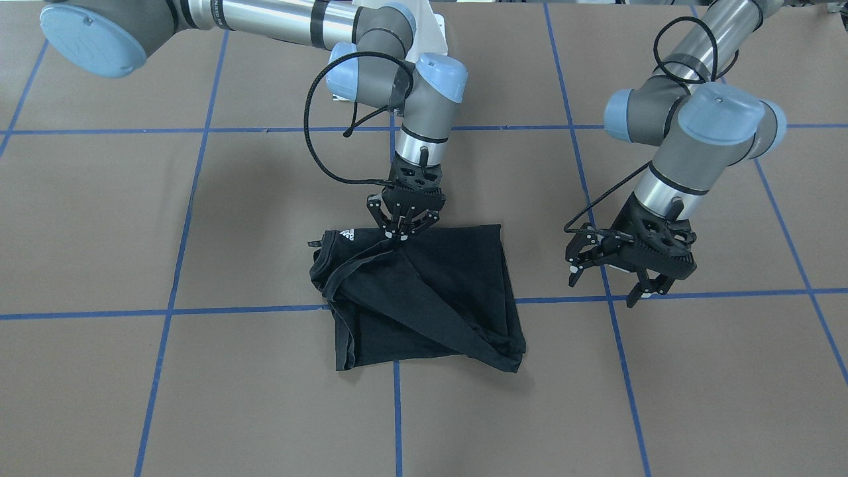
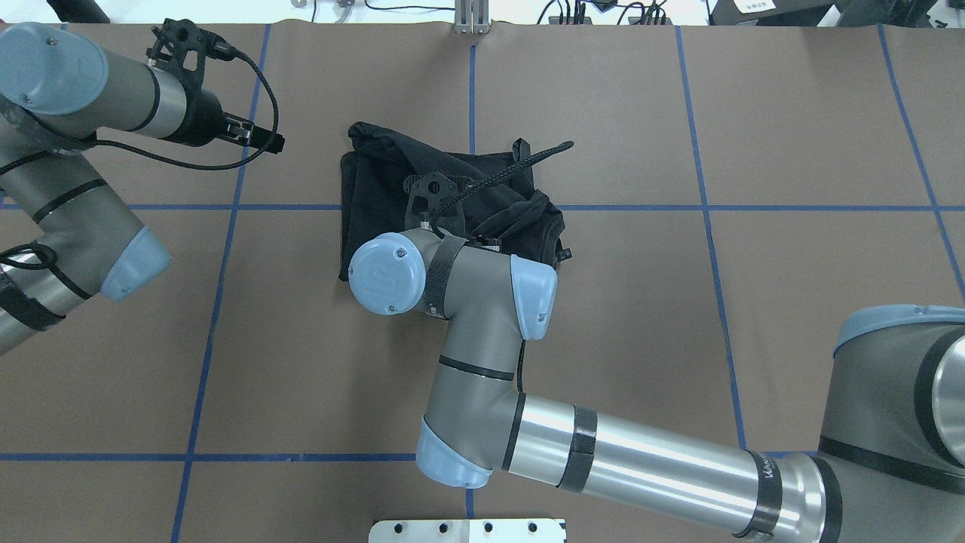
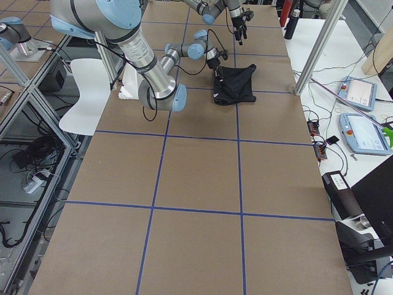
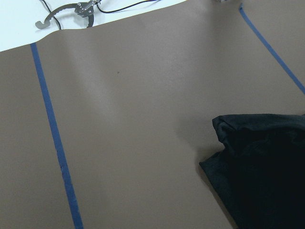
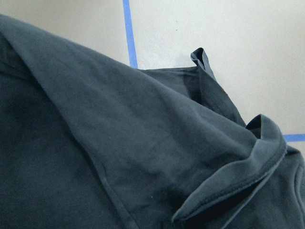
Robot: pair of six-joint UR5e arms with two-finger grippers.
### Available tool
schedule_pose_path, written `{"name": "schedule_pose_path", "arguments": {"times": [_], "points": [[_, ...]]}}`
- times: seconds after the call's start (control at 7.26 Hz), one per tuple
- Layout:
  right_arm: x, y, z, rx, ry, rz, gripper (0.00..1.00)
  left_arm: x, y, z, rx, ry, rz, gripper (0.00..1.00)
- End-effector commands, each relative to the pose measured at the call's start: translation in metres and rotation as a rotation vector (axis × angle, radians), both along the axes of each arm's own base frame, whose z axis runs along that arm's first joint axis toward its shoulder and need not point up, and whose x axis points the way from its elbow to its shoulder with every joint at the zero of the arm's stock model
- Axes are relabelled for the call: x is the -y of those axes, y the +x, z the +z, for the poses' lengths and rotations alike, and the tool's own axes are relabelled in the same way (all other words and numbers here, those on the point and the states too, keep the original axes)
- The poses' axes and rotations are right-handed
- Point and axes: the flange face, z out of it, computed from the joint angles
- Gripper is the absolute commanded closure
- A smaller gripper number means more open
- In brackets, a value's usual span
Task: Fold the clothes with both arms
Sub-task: 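Open the right gripper and lift it away from the shirt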
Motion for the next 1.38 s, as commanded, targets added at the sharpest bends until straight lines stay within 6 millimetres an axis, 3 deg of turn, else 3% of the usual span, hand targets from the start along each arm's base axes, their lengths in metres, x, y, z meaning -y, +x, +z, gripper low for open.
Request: {"name": "schedule_pose_path", "arguments": {"times": [0.0, 0.14, 0.28, 0.55, 0.69, 0.83, 0.96, 1.24], "points": [[0.058, 0.039, -0.007, 0.046, 0.029, 0.073, 1.0, 0.0, -0.001, -0.001, -0.002, 0.002, -0.002, 0.0], [0.092, 0.066, -0.003, 0.023, 0.037, 0.096, 1.0, 0.0, -0.002, -0.001, -0.006, -0.005, -0.006, 0.0], [0.123, 0.079, 0.011, 0.015, 0.029, 0.131, 1.0, 0.0, -0.002, -0.003, -0.011, -0.009, -0.01, 0.0], [0.178, 0.077, 0.064, 0.054, 0.065, 0.178, 1.0, -0.001, -0.002, -0.002, -0.009, -0.011, -0.01, 0.0], [0.185, 0.077, 0.074, 0.037, 0.067, 0.173, 1.0, -0.001, -0.002, -0.002, -0.01, -0.01, -0.01, 0.0], [0.185, 0.077, 0.074, 0.042, 0.071, 0.172, 0.01, -0.001, -0.002, -0.002, -0.01, -0.01, -0.01, 0.0], [0.186, 0.078, 0.064, 0.061, 0.063, 0.165, 0.0, -0.001, -0.002, -0.002, -0.01, -0.01, -0.01, 0.0], [0.209, 0.117, 0.031, 0.175, -0.024, 0.038, 0.0, -0.004, -0.008, -0.013, -0.016, 0.007, 0.003, 0.0]]}}
